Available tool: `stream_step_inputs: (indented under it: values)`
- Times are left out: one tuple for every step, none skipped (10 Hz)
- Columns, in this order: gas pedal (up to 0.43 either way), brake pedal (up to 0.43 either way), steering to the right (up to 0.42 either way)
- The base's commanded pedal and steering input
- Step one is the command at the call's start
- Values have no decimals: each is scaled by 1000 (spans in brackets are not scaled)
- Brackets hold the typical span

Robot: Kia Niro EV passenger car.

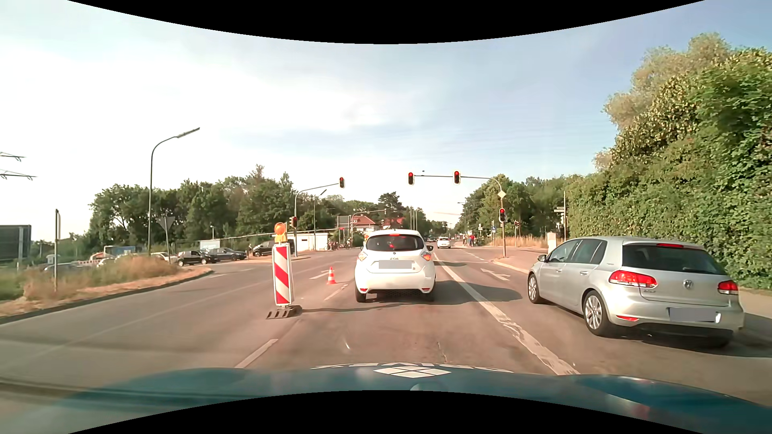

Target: Follow the waypoints while adhering to traffic rules and regulations

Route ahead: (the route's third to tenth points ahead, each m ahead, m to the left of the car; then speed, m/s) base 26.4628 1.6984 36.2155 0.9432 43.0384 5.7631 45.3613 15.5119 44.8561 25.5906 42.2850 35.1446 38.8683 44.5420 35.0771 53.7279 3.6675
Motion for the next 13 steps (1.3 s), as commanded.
stream_step_inputs:
  values:
    - [0,0,18]
    - [0,12,17]
    - [0,49,16]
    - [0,85,16]
    - [0,134,14]
    - [0,165,13]
    - [0,165,11]
    - [0,165,11]
    - [0,152,10]
    - [0,128,10]
    - [0,128,10]
    - [0,122,9]
    - [0,116,6]
